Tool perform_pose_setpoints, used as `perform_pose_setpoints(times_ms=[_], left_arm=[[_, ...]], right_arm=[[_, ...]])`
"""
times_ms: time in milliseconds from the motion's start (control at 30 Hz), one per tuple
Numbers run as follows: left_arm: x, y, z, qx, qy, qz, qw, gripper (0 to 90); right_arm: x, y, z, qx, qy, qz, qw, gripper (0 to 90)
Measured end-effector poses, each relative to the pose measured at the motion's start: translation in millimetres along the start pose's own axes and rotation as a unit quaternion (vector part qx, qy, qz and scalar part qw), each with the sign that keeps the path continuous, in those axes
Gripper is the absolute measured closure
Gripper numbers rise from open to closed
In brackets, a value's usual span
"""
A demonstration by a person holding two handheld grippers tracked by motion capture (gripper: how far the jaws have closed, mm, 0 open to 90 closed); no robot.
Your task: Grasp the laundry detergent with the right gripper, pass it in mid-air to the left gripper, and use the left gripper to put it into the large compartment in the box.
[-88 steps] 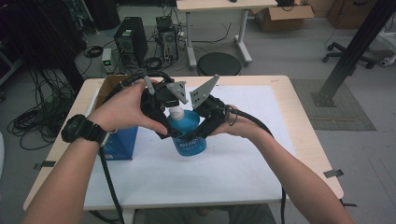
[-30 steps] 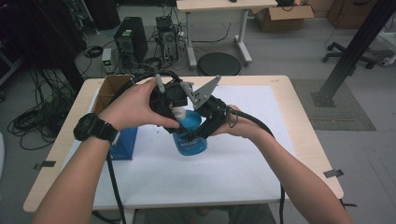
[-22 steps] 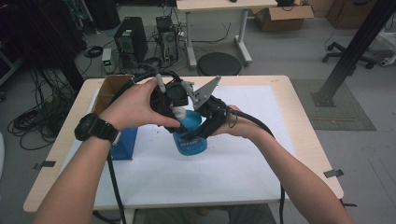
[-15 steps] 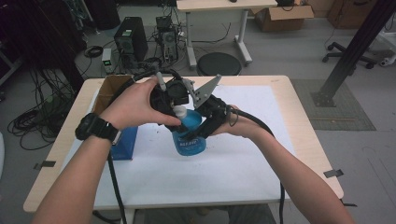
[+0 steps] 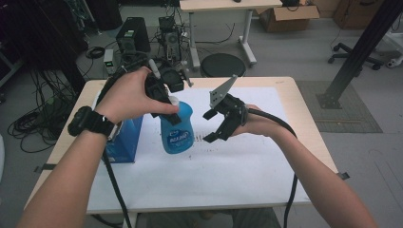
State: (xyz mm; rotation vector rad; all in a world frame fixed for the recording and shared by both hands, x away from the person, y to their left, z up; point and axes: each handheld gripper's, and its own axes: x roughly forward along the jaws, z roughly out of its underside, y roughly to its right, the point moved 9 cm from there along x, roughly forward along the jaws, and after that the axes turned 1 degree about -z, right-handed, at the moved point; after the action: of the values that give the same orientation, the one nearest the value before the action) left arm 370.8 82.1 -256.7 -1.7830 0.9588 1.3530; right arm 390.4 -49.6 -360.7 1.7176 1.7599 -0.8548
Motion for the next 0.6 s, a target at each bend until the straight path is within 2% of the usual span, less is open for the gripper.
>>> perform_pose_setpoints(times_ms=[33, 67, 133, 167, 200, 233, 267, 300, 367, 400, 433, 467, 500, 533, 567, 600], left_arm=[[-9.7, -10.4, 2.8, -0.040, 0.001, -0.017, 0.9991, 38.3], [-13.2, -13.9, 3.7, -0.058, 0.004, -0.022, 0.9980, 38.3], [-23.2, -24.7, 7.3, -0.101, 0.007, -0.038, 0.9941, 38.3], [-28.5, -29.9, 9.6, -0.119, 0.007, -0.046, 0.9918, 38.3], [-35.3, -36.6, 13.0, -0.144, 0.009, -0.055, 0.9879, 38.3], [-39.3, -40.3, 14.8, -0.159, 0.011, -0.060, 0.9855, 38.3], [-44.9, -45.7, 17.4, -0.179, 0.015, -0.066, 0.9815, 38.3], [-50.2, -50.8, 20.6, -0.202, 0.017, -0.069, 0.9767, 38.3], [-61.6, -62.3, 28.7, -0.257, 0.022, -0.080, 0.9630, 38.3], [-65.3, -66.2, 32.3, -0.272, 0.021, -0.084, 0.9583, 38.3], [-71.0, -72.2, 37.8, -0.297, 0.022, -0.092, 0.9501, 38.3], [-71.0, -72.2, 37.8, -0.297, 0.022, -0.092, 0.9501, 38.3], [-79.8, -80.5, 47.1, -0.327, 0.019, -0.103, 0.9392, 38.3], [-79.8, -80.5, 47.1, -0.327, 0.019, -0.103, 0.9392, 38.3], [-87.8, -88.3, 55.3, -0.353, 0.023, -0.111, 0.9287, 38.3], [-90.8, -91.0, 58.9, -0.361, 0.023, -0.114, 0.9255, 38.3]], right_arm=[[-6.0, 4.4, 15.0, 0.007, -0.028, 0.011, 0.9995, 12.0], [-8.9, 6.4, 22.1, 0.009, -0.041, 0.017, 0.9990, 11.2], [-14.4, 10.3, 34.8, 0.013, -0.062, 0.031, 0.9975, 9.5], [-17.9, 12.9, 42.3, 0.015, -0.074, 0.040, 0.9963, 9.2], [-21.8, 14.8, 50.0, 0.017, -0.087, 0.045, 0.9950, 9.1], [-26.9, 17.5, 59.4, 0.017, -0.102, 0.056, 0.9930, 8.8], [-30.4, 18.9, 64.9, 0.019, -0.111, 0.063, 0.9916, 8.7], [-35.0, 20.9, 72.2, 0.023, -0.123, 0.072, 0.9895, 8.7], [-45.4, 25.2, 88.3, 0.029, -0.149, 0.088, 0.9845, 8.4], [-49.7, 26.5, 95.2, 0.033, -0.158, 0.093, 0.9824, 8.3], [-53.0, 27.5, 100.2, 0.034, -0.165, 0.097, 0.9808, 8.2], [-53.0, 27.5, 100.2, 0.034, -0.165, 0.097, 0.9808, 8.2], [-62.6, 29.9, 115.1, 0.038, -0.186, 0.107, 0.9759, 8.3], [-62.6, 29.9, 115.1, 0.038, -0.186, 0.107, 0.9759, 8.3], [-70.8, 32.9, 128.4, 0.044, -0.206, 0.117, 0.9706, 8.4], [-74.7, 34.2, 135.0, 0.047, -0.215, 0.120, 0.9680, 8.3]])
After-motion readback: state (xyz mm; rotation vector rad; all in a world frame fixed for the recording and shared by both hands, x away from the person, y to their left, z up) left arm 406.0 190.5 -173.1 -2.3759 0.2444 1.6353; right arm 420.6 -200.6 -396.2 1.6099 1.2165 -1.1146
